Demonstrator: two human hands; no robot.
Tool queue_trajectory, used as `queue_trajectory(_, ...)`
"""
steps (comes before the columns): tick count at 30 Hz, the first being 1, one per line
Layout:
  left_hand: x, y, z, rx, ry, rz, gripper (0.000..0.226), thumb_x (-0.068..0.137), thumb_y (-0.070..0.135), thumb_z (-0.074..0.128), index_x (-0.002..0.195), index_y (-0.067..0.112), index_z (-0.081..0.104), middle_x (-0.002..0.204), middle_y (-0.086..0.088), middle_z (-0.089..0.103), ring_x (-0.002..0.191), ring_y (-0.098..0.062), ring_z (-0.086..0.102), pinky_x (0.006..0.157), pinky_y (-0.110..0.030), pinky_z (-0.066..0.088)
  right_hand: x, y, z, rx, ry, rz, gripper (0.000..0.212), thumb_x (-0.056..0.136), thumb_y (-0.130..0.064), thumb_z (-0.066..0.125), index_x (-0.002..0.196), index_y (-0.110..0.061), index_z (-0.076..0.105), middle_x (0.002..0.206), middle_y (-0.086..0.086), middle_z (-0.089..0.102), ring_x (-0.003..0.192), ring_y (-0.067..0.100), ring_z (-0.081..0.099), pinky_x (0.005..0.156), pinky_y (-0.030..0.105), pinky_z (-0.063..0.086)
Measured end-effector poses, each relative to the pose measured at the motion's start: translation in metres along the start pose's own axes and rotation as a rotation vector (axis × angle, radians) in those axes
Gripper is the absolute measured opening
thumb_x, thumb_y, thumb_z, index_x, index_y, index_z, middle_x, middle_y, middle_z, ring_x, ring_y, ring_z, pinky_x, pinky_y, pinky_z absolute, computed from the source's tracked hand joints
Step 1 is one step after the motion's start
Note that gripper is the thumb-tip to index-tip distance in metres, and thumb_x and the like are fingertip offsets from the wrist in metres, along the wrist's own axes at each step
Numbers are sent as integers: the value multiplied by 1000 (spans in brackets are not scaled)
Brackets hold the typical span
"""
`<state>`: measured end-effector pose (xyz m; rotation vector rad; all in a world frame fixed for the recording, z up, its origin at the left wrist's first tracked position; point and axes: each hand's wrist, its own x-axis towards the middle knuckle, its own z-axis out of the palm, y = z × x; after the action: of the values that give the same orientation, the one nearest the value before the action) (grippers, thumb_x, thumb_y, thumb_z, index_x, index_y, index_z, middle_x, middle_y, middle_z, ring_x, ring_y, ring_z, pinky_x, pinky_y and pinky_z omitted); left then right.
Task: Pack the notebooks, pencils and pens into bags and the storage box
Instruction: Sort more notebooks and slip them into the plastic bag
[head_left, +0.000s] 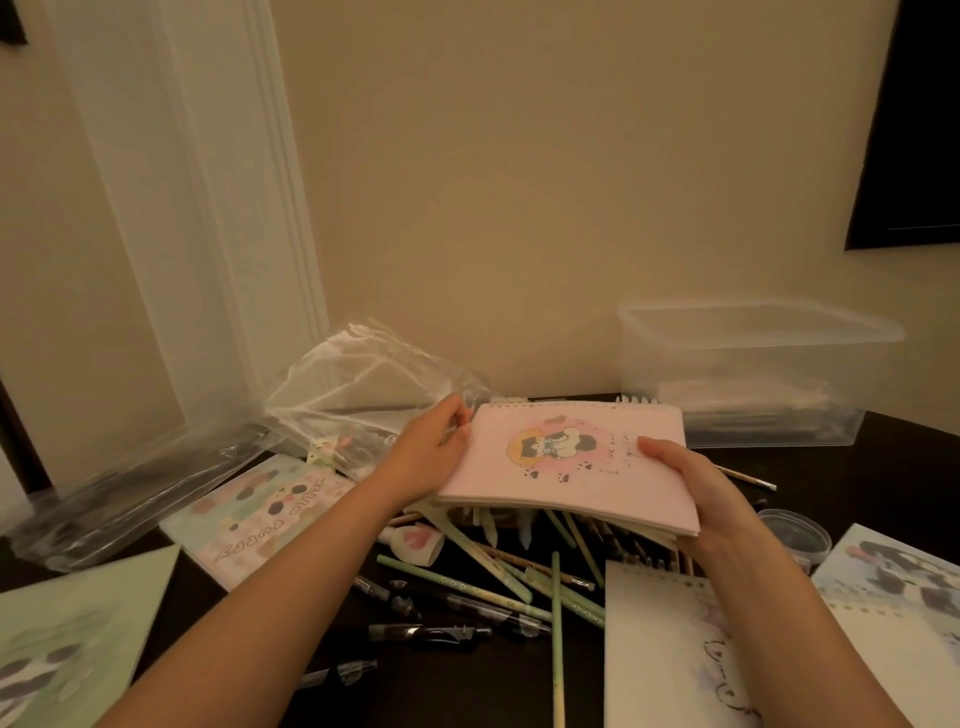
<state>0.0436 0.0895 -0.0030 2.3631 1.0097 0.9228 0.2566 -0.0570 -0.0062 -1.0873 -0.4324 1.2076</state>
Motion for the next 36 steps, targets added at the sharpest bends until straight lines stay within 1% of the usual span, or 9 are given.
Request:
queue_trajectory(3, 7, 10, -3, 57, -4, -11, 25, 98, 16, 40, 77, 28, 36, 114, -13, 60, 101, -27, 55, 83, -39, 43, 2, 0, 1, 13, 12, -63, 31, 90, -14, 59, 119, -7, 53, 103, 16, 68, 83, 29, 67, 47, 32, 57)
queue_trajectory(6, 12, 13, -6, 137, 42, -36, 15, 98, 13, 41, 84, 18, 42, 104, -15, 60, 89, -25, 51, 72, -35, 39, 3, -2, 0, 14, 43, -127, 42, 89, -13, 60, 129, -8, 48, 110, 16, 67, 89, 30, 66, 46, 32, 56)
queue_trajectory(10, 12, 5, -10, 322, 166, -51, 7, 95, 15, 47, 88, 13, 49, 102, -5, 48, 93, -19, 44, 78, -28, 37, 2, -3, 0, 47, 67, -199, 44, 90, -12, 59, 132, -10, 45, 109, 14, 66, 89, 28, 66, 51, 33, 58)
queue_trajectory(15, 9, 3, -9, 277, 111, -131, 9, 92, 19, 52, 84, 17, 54, 74, 4, 53, 69, -15, 50, 60, -29, 39, 1, 0, 6, 51, 89, -318, 42, 90, -10, 59, 128, -17, 43, 101, 7, 65, 84, 22, 65, 56, 34, 54)
queue_trajectory(18, 14, 9, -7, 222, 142, -175, 10, 91, 16, 52, 82, 15, 56, 68, 3, 52, 65, -15, 49, 55, -28, 37, 1, 3, 8, 23, 90, -340, 40, 90, -9, 59, 126, -18, 43, 101, 7, 64, 85, 23, 64, 62, 37, 53)
queue_trajectory(24, 10, 8, 13, 263, 158, -262, 12, 95, 18, 46, 87, 12, 54, 80, -2, 57, 76, -21, 53, 68, -36, 46, 3, 7, 12, -36, 74, -237, 40, 89, -9, 60, 126, -14, 46, 103, 11, 65, 85, 26, 64, 64, 40, 54)
queue_trajectory(29, 1, 9, 20, 352, 185, -156, 14, 97, 20, 41, 89, 13, 50, 83, -3, 58, 74, -21, 53, 65, -35, 43, 4, 3, 3, -73, 67, -68, 39, 90, -14, 61, 126, -10, 50, 96, 13, 67, 81, 27, 65, 58, 38, 51)
queue_trajectory(33, 1, 12, 15, 354, 139, -81, 25, 100, 26, 36, 90, 11, 54, 86, -4, 59, 79, -23, 55, 67, -37, 42, 5, 7, 2, -47, 47, 1, 37, 90, -14, 61, 125, -9, 51, 99, 15, 67, 84, 29, 65, 62, 39, 53)
queue_trajectory(36, -6, 11, 7, 339, 185, -47, 33, 100, 27, 32, 84, 11, 56, 80, -5, 62, 78, -26, 58, 73, -42, 46, 6, 9, 3, 16, 38, 42, 37, 90, -12, 60, 125, -9, 49, 97, 15, 67, 81, 29, 65, 53, 37, 58)
